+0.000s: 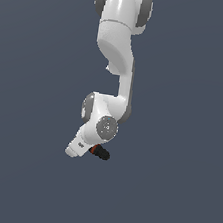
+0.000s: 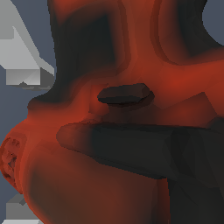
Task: Pick up the object and move it to a goal position.
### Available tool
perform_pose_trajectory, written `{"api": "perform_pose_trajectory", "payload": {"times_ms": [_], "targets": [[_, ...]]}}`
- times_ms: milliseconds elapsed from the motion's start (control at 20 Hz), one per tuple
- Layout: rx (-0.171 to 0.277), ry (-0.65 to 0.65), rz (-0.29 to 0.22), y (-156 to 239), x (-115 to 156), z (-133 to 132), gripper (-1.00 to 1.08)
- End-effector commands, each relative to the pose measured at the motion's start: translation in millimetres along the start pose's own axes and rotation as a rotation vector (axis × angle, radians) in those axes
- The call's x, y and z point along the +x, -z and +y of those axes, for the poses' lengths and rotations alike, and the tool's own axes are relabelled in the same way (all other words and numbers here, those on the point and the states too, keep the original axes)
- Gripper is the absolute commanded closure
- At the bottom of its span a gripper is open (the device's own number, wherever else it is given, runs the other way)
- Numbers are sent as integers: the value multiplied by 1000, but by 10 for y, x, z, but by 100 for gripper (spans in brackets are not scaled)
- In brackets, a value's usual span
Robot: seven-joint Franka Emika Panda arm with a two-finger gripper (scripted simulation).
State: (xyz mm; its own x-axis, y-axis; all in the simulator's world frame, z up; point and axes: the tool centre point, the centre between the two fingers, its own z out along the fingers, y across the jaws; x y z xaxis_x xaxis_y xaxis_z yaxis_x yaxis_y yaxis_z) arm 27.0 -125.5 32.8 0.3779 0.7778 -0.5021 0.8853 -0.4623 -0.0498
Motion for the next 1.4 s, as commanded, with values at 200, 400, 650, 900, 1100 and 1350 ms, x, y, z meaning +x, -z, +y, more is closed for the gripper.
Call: {"api": "perform_pose_trajectory", "payload": {"times_ms": [200,400,650,900,1100,1350], "targets": [[-1,-1,1,79,-2,-84,108],[-1,-1,1,186,-6,-213,108],[-2,-1,1,405,-10,-470,108],[-3,-1,0,711,-16,-824,108],[-4,-1,-1,941,-19,-1086,108],[-4,-1,-1,1181,-18,-1348,108]]}}
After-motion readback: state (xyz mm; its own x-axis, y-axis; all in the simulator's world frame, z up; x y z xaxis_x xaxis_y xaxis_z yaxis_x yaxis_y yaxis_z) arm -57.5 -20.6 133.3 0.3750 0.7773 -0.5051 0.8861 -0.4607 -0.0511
